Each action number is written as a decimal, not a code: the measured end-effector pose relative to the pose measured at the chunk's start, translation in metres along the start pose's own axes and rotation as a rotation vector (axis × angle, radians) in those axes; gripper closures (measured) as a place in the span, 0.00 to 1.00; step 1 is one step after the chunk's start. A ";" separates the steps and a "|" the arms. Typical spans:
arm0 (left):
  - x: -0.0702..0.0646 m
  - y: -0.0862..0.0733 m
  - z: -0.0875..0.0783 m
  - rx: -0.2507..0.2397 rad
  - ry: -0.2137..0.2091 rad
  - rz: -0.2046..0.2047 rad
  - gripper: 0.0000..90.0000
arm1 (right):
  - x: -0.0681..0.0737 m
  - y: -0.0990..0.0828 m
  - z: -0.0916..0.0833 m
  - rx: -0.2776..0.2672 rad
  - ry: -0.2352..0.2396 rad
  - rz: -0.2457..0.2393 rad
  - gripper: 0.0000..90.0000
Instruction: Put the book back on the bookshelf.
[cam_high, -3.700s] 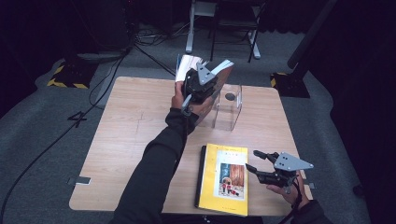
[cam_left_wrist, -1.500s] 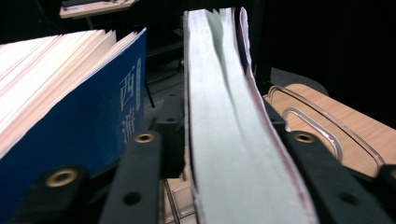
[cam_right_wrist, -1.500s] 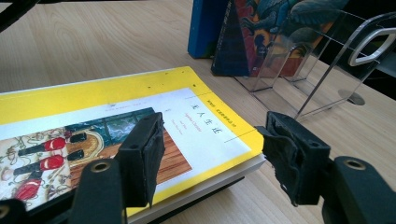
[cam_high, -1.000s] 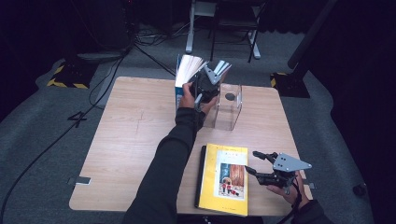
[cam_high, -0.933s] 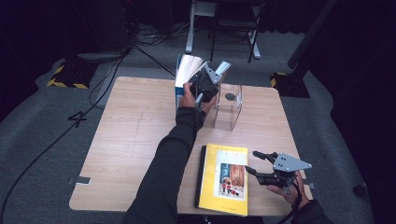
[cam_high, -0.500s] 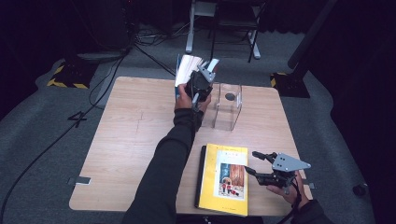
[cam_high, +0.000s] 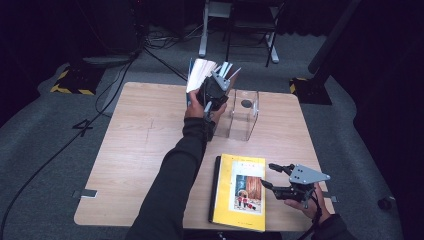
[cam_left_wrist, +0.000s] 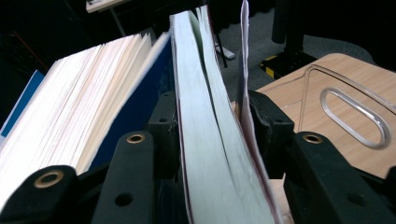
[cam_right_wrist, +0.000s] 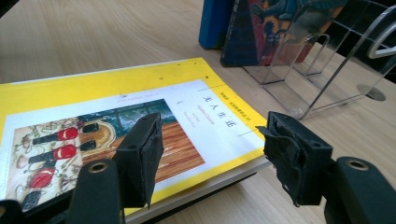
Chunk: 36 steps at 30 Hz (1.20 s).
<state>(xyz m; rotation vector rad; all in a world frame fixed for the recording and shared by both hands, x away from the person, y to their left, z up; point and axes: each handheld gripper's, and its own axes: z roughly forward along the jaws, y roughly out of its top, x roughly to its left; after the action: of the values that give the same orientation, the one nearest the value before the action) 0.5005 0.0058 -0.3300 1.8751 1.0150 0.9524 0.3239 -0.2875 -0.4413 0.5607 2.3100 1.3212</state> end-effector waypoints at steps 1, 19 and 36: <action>0.001 -0.001 -0.002 -0.002 0.001 0.000 0.62 | 0.000 0.000 0.001 0.005 0.003 -0.003 0.41; 0.002 -0.011 -0.037 -0.036 -0.095 0.073 0.47 | 0.003 -0.002 0.007 0.049 0.027 -0.010 0.40; 0.006 -0.032 -0.073 -0.038 -0.196 0.158 0.41 | 0.003 -0.005 0.008 0.069 0.087 0.015 0.39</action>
<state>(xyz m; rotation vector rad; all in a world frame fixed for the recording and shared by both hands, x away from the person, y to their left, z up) 0.4296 0.0433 -0.3272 1.9956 0.7362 0.8511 0.3248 -0.2824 -0.4503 0.5537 2.4349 1.3008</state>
